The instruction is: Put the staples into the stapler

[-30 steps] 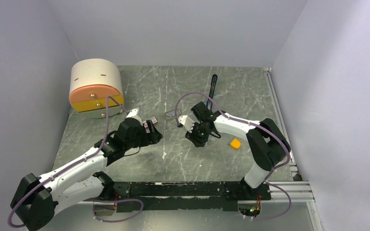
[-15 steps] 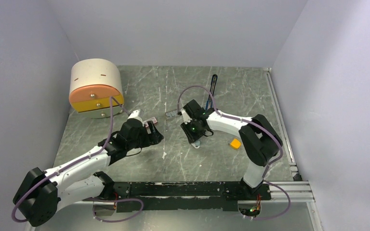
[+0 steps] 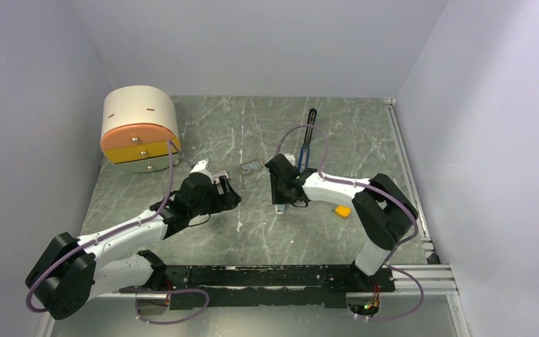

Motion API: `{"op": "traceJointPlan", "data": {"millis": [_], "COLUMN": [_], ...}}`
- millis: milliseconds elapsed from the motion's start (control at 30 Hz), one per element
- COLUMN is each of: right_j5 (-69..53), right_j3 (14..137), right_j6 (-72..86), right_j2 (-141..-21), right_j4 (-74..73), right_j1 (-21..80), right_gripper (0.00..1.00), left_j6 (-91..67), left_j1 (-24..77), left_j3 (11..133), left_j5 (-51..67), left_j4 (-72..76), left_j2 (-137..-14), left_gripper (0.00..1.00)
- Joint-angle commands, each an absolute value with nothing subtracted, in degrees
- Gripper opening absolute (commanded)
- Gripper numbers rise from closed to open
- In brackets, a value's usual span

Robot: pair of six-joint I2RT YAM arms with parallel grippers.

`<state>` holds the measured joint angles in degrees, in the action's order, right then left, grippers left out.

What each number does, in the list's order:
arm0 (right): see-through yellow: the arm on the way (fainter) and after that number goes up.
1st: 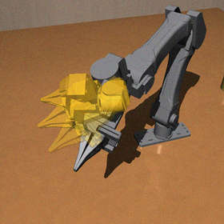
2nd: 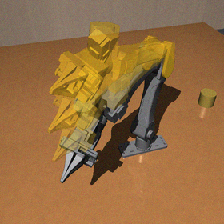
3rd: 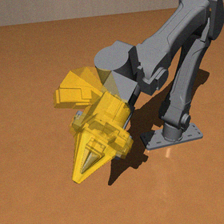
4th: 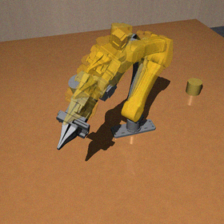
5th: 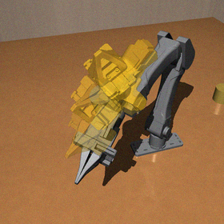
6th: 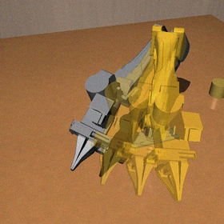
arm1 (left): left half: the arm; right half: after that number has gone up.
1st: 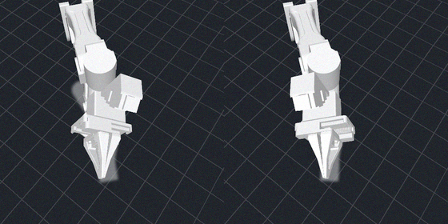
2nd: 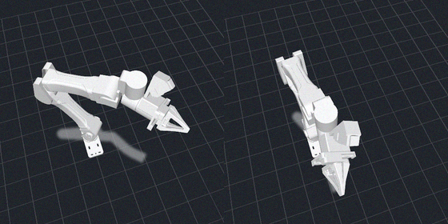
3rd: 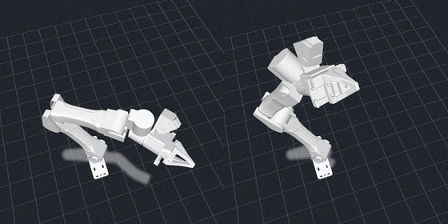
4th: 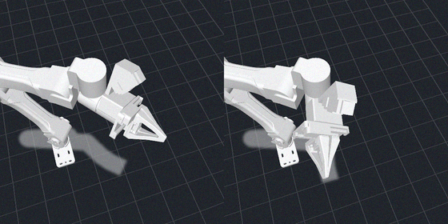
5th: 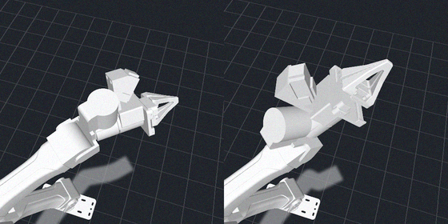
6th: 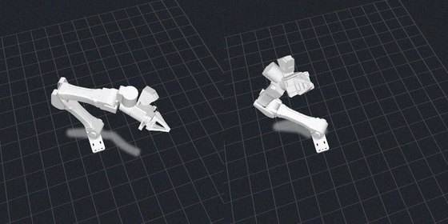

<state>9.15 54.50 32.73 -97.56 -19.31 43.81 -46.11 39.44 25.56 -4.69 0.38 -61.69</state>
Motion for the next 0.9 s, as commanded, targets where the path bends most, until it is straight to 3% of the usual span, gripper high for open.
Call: {"op": "traceJointPlan", "data": {"millis": [0,133,333,767,867], "right_j5": [10.8,9.5,9.5,10.5,11.8], "right_j3": [50.9,50.1,48.6,45.9,47.5], "right_j6": [36.4,35.3,34.6,32.9,33.1], "right_j2": [-98.7,-95.4,-90.9,-87.6,-89.2], "right_j4": [-16.0,-16.1,-19.3,-17.4,-16.7], "right_j1": [43.8,43.9,44.4,47.1,47.4], "right_gripper": [0.41,0.59,0.61,0.47,0.40], "left_j6": [-43.7,-42.9,-44.1,-46.4,-46.6], "left_j1": [39.6,39.6,39.6,39.6,39.6], "left_j3": [25.4,24.6,21.6,17.9,17.9], "left_j5": [-4.1,-2.6,1.1,5.3,6.3], "left_j4": [6.7,11.1,18.5,30.0,30.8], "left_j2": [-63.7,-66.0,-70.1,-75.6,-76.7], "left_gripper": [0.82,0.82,0.82,0.81,0.81]}}
